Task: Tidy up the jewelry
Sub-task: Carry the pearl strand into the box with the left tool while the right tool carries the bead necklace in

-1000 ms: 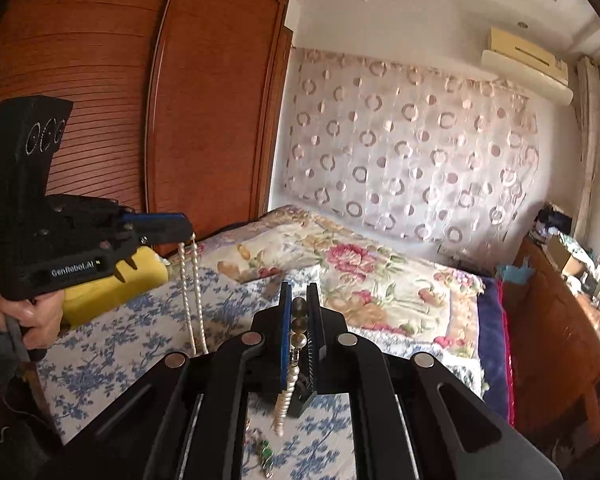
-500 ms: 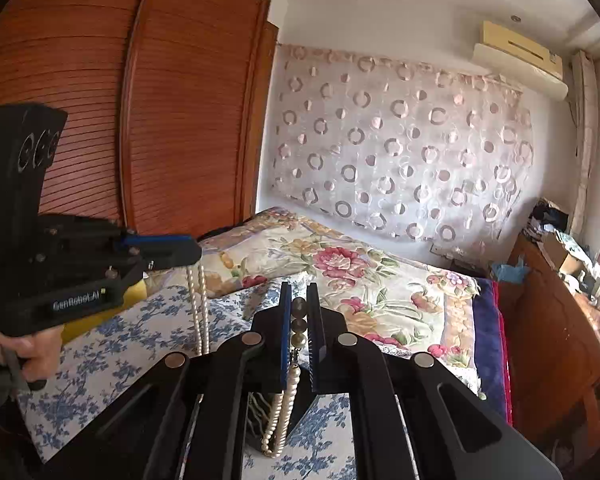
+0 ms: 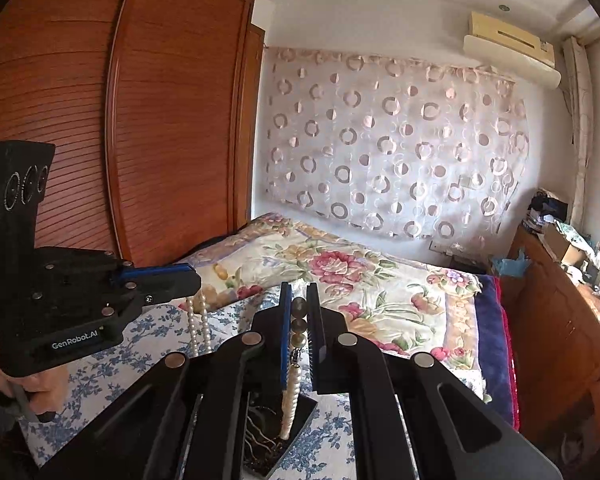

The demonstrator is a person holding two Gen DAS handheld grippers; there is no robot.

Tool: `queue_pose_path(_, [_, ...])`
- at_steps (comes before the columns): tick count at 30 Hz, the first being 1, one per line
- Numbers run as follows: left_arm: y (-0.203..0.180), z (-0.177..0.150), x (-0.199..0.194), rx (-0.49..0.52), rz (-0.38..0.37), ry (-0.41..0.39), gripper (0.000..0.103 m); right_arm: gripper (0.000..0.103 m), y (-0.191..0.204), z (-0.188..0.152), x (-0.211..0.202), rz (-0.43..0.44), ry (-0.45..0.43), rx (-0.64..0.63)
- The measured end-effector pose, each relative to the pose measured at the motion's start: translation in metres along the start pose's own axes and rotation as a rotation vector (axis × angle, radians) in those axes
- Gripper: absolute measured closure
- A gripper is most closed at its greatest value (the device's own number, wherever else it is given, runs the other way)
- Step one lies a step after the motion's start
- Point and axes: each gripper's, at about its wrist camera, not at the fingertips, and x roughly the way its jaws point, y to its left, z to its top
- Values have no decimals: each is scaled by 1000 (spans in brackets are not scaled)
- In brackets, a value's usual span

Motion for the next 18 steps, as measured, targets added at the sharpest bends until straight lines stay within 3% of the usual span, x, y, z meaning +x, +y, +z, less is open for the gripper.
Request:
queue_pose_path(6, [7,-12,15,-6,-3,56,99,95,2,-12,24,13,49,6])
queue_pose_path(11, [14,-43,31,-10,-7,133,98,95,1,-30,50,37,115,45])
queue_pose_path(18, [32,-75,24,-27,25,167,98,94,8,-62,80,68,189,78])
